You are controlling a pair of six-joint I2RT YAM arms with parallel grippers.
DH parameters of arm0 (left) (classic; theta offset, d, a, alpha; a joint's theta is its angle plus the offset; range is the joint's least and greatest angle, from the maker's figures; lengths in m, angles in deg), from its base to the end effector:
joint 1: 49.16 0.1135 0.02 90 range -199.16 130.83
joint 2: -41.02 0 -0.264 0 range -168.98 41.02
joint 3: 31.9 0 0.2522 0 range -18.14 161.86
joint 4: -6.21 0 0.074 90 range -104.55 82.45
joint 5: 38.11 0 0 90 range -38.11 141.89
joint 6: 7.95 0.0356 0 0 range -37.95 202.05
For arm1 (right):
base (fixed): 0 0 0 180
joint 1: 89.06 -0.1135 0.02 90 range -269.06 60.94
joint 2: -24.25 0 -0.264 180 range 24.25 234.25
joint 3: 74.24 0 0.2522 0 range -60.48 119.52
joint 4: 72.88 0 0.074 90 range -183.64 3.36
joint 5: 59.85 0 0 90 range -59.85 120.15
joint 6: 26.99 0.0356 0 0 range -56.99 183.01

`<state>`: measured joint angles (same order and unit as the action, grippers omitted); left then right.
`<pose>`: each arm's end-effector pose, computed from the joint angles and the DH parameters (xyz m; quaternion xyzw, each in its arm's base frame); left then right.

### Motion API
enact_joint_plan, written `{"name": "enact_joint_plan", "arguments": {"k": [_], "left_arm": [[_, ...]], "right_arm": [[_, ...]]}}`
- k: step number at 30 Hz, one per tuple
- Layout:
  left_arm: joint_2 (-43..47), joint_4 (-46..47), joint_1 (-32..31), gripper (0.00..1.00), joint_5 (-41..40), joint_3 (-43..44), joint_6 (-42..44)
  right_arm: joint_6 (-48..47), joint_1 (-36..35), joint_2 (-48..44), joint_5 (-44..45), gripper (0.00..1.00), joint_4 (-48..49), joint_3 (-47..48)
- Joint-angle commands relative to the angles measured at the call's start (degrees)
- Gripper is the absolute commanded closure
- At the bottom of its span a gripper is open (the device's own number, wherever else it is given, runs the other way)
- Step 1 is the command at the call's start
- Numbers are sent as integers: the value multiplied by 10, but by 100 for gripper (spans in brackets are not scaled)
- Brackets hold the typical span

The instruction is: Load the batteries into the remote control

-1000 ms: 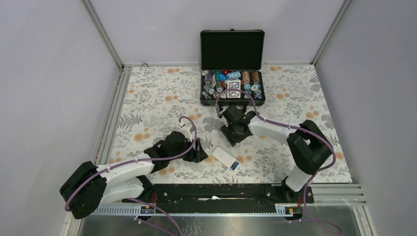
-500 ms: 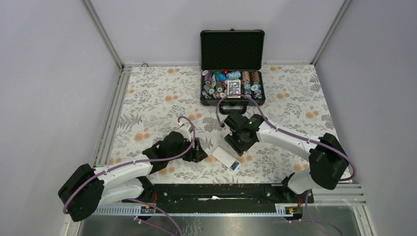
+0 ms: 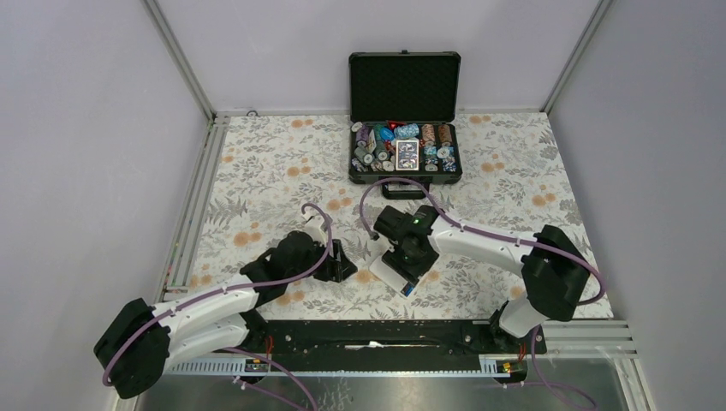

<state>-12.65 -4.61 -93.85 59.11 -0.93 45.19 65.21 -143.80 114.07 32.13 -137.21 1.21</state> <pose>0.1301 -0.1350 0.1685 0.0898 0.8751 -0.3504 0.3214 0.1655 0.2320 0.2075 -0.4389 0.8930 0.0318 0.0947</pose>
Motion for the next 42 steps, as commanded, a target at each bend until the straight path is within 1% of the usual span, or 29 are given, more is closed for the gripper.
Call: {"name": "enact_joint_plan", "arguments": {"k": [1,8,19,30,42], "left_arm": [[15,12,4,38,-14,-2,7],[17,11,5,38,-12,-3,6],[20,10,6,38,-15,-4,6],[24,8,7,38,-16,-5,6],[26,9,7,38,-15,-6,6]], "right_arm": [[13,-16,18,-13,62,-27,20],[14,-34,45,-18,63,-28,23],[14,-41,64,-39,63,-8,30],[11,-42,78,-32,63,-1,42],[15,-43,81,-29,64,-4,34]]}}
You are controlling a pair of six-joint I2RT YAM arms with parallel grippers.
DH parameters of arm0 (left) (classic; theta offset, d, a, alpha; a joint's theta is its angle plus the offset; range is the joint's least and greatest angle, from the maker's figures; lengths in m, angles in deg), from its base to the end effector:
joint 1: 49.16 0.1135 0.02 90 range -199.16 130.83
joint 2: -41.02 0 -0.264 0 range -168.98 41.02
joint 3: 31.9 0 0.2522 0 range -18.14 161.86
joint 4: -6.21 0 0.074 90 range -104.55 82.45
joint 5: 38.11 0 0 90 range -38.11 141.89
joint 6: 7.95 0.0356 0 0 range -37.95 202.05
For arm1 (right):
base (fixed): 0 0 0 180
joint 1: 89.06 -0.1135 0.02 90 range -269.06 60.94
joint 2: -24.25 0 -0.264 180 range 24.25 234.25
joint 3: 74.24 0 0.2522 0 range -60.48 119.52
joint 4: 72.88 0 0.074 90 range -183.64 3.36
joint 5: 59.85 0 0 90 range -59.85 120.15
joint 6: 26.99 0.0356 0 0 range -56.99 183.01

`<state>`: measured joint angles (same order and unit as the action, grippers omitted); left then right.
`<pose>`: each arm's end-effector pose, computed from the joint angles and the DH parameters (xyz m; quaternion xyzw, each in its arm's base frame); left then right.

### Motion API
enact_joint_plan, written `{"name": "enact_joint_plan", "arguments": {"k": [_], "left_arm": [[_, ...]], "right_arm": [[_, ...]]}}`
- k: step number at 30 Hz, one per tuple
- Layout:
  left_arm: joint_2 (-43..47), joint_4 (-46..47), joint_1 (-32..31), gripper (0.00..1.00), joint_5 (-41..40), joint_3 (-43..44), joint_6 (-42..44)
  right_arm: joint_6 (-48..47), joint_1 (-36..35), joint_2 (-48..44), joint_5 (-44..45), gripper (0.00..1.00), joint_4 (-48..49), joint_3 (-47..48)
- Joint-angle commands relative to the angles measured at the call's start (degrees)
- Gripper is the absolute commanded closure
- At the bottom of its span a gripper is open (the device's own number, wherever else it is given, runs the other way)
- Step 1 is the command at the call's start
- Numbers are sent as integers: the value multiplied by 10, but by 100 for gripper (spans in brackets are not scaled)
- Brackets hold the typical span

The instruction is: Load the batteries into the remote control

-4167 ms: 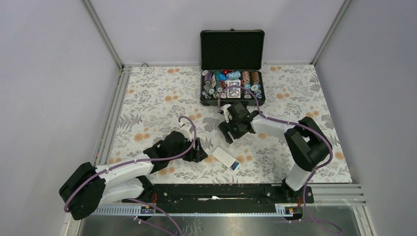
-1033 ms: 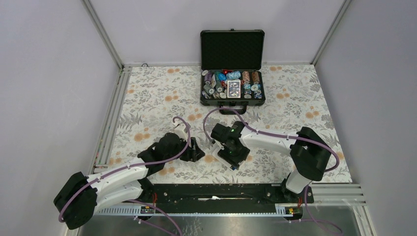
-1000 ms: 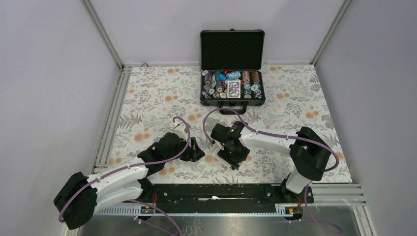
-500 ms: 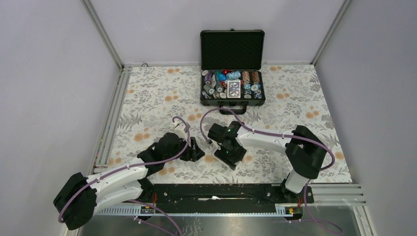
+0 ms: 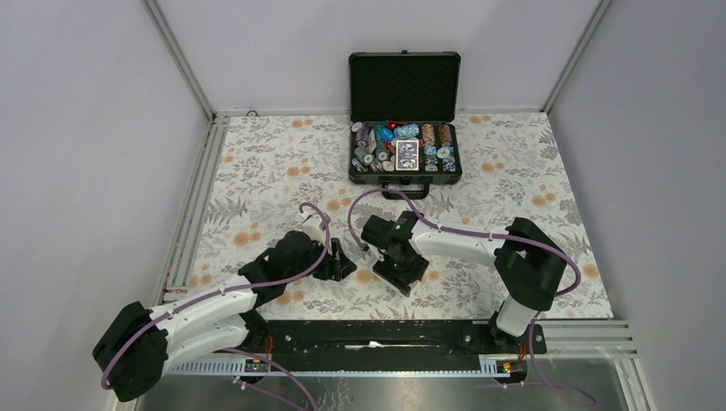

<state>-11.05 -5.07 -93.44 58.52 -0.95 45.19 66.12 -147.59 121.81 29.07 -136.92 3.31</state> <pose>0.1298 -0.1323 0.1723 0.0844 0.8712 -0.3513 0.3324 0.1576 0.2588 0.1799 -0.4648 0.8839 0.0347 0.0397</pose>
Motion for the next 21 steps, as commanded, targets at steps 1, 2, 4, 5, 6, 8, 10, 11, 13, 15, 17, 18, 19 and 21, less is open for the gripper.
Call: {"name": "enact_joint_plan", "arguments": {"k": [1,2,4,5,6,8,10,11,13,15,17,18,19,21], "left_arm": [[10,13,3,38,-8,-6,5],[10,12,4,38,-9,-6,6],[11,12,4,38,-9,-7,5],[11,12,3,38,-9,-7,6],[12,11,3,38,-9,-7,5],[11,13,3,38,-10,-7,5],[10,13,3,38,-9,-7,4],[10,13,4,38,-9,-7,5],[10,14,4,38,-8,-7,4],[10,13,4,38,-8,-7,4],[11,14,3,38,-8,-7,4],[11,13,4,38,-9,-8,4],[12,13,3,38,-9,-8,5],[12,13,3,38,-9,-8,5]], "right_arm": [[6,-5,5,1,65,-7,14],[6,-5,6,-1,65,-6,15],[7,-6,9,-1,65,-6,15],[6,-6,10,-1,65,-7,15],[7,-7,10,0,66,-6,14],[7,-8,11,-1,66,-7,13],[8,-8,11,1,65,-7,12],[8,-8,11,1,66,-7,12],[9,-8,11,2,66,-5,14],[9,-8,12,2,66,-3,15],[10,-9,14,1,66,0,16],[9,-9,15,1,66,1,17],[8,-8,16,2,66,1,19],[8,-8,18,3,66,2,21]]}}
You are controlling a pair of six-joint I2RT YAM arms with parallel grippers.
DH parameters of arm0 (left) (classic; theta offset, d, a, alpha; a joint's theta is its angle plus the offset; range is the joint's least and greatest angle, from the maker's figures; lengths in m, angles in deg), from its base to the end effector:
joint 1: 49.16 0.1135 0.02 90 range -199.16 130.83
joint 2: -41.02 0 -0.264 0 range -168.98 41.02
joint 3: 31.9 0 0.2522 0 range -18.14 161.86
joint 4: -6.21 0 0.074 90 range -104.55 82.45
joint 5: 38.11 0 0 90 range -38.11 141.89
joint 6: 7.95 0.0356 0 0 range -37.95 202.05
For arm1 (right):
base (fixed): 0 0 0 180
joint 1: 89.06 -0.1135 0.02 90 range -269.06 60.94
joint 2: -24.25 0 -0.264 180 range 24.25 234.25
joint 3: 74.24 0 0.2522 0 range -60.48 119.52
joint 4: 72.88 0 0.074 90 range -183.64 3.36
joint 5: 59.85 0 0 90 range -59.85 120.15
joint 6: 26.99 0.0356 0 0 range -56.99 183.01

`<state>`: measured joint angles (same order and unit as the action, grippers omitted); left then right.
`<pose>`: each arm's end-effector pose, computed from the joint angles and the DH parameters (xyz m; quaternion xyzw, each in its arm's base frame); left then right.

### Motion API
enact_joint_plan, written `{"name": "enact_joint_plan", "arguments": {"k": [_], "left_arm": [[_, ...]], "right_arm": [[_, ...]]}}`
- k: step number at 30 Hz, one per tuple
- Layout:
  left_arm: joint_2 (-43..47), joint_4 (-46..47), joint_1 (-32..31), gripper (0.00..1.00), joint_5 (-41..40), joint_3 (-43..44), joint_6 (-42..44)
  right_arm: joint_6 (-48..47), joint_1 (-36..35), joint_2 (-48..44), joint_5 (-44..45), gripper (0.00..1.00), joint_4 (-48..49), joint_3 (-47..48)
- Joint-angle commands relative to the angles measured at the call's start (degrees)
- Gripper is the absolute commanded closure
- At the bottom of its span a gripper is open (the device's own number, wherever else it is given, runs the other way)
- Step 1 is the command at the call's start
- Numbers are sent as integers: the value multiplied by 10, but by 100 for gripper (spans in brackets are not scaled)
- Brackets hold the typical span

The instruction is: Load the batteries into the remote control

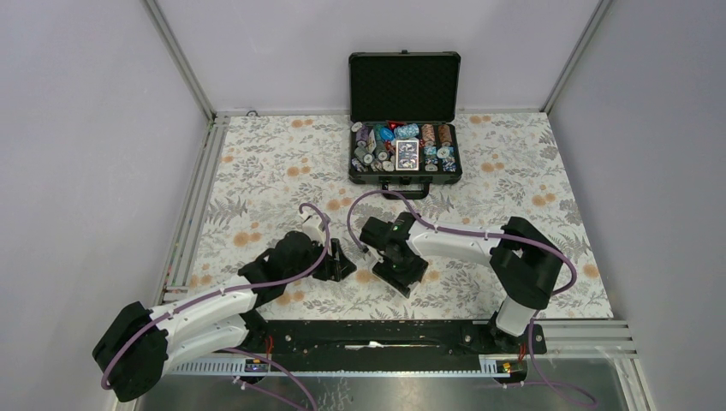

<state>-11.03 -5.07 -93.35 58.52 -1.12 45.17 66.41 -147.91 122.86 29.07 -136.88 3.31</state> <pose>0.1297 -0.1318 0.1713 0.0835 0.8719 -0.3504 0.3317 0.1568 0.2608 0.1747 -0.4651 0.8841 0.0303 0.0320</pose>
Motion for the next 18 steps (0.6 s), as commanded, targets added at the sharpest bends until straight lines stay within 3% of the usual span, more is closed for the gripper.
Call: {"name": "enact_joint_plan", "arguments": {"k": [1,18], "left_arm": [[12,13,3,38,-9,-6,5],[5,17,2,38,-4,-6,4]], "right_arm": [[4,-5,9,3,66,3,21],[8,-5,27,-4,66,27,37]]}}
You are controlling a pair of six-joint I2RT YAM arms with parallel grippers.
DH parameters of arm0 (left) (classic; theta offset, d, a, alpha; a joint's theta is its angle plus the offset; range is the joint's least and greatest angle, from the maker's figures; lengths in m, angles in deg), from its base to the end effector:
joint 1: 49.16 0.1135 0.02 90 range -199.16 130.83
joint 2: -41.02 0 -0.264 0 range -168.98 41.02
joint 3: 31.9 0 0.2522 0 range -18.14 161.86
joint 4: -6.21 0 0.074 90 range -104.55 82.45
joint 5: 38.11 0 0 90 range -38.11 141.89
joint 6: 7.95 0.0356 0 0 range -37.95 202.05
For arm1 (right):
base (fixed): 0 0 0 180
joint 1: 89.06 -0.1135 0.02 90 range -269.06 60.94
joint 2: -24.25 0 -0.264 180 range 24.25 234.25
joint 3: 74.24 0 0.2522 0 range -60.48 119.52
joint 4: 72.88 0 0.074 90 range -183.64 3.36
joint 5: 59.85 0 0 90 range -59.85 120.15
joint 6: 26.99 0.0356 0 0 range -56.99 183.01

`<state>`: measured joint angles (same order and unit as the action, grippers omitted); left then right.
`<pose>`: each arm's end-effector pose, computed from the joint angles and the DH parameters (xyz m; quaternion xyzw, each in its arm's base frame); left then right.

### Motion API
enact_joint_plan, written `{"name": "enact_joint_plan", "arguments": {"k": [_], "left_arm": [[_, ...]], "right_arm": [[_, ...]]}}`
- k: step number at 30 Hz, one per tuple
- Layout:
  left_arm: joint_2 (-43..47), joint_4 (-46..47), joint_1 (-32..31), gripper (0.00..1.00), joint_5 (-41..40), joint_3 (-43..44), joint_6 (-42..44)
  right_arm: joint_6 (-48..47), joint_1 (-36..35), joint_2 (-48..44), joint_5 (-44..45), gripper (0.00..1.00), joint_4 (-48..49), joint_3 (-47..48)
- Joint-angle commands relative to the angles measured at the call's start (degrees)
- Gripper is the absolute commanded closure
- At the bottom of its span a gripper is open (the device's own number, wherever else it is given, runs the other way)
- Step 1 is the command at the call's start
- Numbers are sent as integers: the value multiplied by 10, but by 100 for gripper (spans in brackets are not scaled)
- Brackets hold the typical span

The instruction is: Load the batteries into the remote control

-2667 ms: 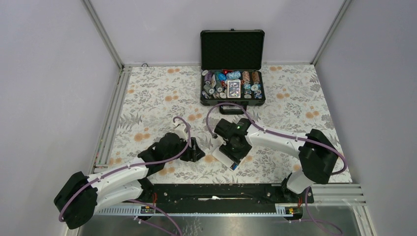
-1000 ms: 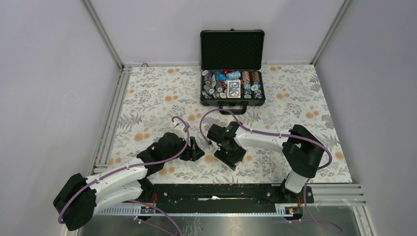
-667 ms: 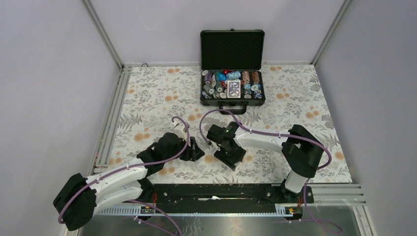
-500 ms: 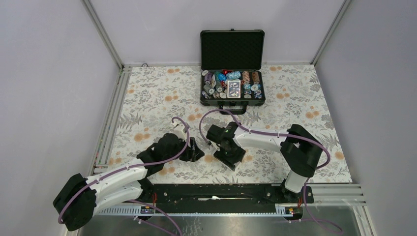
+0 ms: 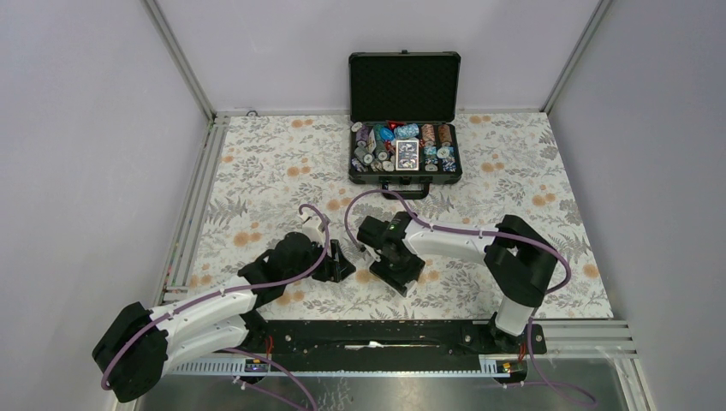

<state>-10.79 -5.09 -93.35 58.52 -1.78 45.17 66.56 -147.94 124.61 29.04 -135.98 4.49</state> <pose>0.1282 -0.1304 0.1682 0.0835 0.8738 -0.3483 0.3291 0.1607 0.2674 0.1711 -0.4642 0.8845 0.0321 0.0343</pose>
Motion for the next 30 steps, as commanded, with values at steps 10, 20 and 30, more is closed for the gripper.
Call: {"name": "enact_joint_plan", "arguments": {"k": [10,20,30], "left_arm": [[0,19,3,38,-3,1,4],[-2,19,3,38,-4,2,5],[-13,28,2,37,-5,2,6]], "right_arm": [[10,-5,13,-4,52,34,21],[18,-4,4,4,31,48,12],[55,-5,-64,61,21,53,-11]]}}
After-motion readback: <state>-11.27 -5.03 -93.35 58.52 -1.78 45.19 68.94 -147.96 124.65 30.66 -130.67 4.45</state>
